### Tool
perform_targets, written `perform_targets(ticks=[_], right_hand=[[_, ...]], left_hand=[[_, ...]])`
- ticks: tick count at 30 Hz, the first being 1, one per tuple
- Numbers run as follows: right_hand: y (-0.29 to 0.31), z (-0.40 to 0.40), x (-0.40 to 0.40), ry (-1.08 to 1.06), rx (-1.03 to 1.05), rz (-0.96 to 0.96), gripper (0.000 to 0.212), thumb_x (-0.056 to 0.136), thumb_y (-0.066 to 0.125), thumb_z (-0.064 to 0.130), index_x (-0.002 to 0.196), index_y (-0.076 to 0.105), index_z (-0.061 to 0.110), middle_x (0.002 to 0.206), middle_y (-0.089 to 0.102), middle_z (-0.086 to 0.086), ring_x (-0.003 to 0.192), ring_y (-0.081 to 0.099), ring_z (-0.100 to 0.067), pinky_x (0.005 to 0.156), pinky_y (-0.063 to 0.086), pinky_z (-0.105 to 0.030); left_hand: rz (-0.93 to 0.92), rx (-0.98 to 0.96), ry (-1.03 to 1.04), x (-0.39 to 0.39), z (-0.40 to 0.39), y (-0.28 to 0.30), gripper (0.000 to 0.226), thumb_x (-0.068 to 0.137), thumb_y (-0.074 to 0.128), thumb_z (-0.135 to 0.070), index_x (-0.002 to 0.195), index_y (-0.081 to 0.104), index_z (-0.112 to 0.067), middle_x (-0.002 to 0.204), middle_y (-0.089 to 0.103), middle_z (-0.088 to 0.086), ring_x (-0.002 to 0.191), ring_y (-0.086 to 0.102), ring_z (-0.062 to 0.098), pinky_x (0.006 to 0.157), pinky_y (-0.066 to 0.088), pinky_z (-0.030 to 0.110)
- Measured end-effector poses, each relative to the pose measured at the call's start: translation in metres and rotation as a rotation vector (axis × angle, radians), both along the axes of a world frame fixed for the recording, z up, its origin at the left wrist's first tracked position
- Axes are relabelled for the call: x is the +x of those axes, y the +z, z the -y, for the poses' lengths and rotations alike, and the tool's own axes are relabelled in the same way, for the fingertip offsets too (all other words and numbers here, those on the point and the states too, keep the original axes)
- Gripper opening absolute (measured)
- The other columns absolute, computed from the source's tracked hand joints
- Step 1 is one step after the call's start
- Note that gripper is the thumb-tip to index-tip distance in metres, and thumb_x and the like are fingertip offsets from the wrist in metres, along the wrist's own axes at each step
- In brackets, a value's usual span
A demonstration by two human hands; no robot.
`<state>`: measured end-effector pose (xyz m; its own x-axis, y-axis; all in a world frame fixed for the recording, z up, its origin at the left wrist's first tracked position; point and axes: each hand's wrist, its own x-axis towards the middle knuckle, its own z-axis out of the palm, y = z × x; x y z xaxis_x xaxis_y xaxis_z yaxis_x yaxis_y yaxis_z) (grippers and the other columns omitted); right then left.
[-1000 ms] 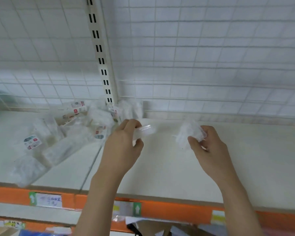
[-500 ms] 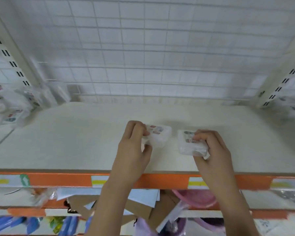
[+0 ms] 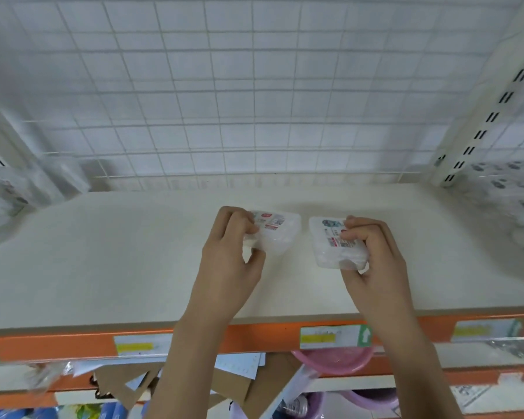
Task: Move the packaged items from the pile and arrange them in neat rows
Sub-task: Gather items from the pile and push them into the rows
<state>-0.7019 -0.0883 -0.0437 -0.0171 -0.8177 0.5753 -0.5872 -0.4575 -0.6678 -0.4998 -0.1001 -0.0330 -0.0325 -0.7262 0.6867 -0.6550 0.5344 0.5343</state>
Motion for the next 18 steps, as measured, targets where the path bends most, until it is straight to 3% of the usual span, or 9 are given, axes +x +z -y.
perform_targets(ticks=[6,11,15,18], right_hand=[[0.001,0.006,-0.067,-0.018,-0.056,-0.005,0.048,0.066,0.062,-0.014,0.097,0.048,0.02,0.107,0.055,0.001,0.101,0.051,-0.001,0.081,0.037,-0.003],[0.003,0.005,-0.167,-0.077,-0.027,0.0,0.038,0.074,0.066,0.005,0.101,0.047,0.024,0.092,0.058,0.011,0.079,0.056,-0.008,0.064,0.044,-0.017],[0.015,-0.006,-0.255,-0.059,-0.065,-0.076,0.043,0.078,0.062,0.015,0.115,0.049,0.03,0.099,0.052,0.015,0.081,0.051,0.005,0.068,0.04,-0.003],[0.018,-0.013,-0.304,-0.031,-0.064,-0.106,0.05,0.081,0.061,0.014,0.127,0.048,0.028,0.107,0.052,0.01,0.088,0.052,-0.004,0.071,0.041,-0.004]], left_hand=[[0.099,-0.092,0.044,-0.066,0.013,0.002,0.038,0.063,0.067,-0.001,0.089,0.047,-0.021,0.091,0.062,0.003,0.09,0.052,0.014,0.078,0.04,0.025],[0.048,-0.05,0.048,-0.158,0.009,-0.002,0.038,0.071,0.064,-0.002,0.1,0.049,-0.021,0.095,0.059,0.001,0.084,0.053,0.011,0.07,0.043,0.02],[-0.006,0.032,0.056,-0.247,-0.006,0.0,0.05,0.078,0.059,-0.01,0.122,0.045,-0.029,0.102,0.053,-0.003,0.078,0.053,0.01,0.07,0.047,0.025],[0.013,0.015,0.076,-0.301,-0.013,0.006,0.045,0.076,0.059,-0.01,0.117,0.048,-0.026,0.101,0.053,-0.001,0.077,0.051,0.01,0.065,0.05,0.028]])
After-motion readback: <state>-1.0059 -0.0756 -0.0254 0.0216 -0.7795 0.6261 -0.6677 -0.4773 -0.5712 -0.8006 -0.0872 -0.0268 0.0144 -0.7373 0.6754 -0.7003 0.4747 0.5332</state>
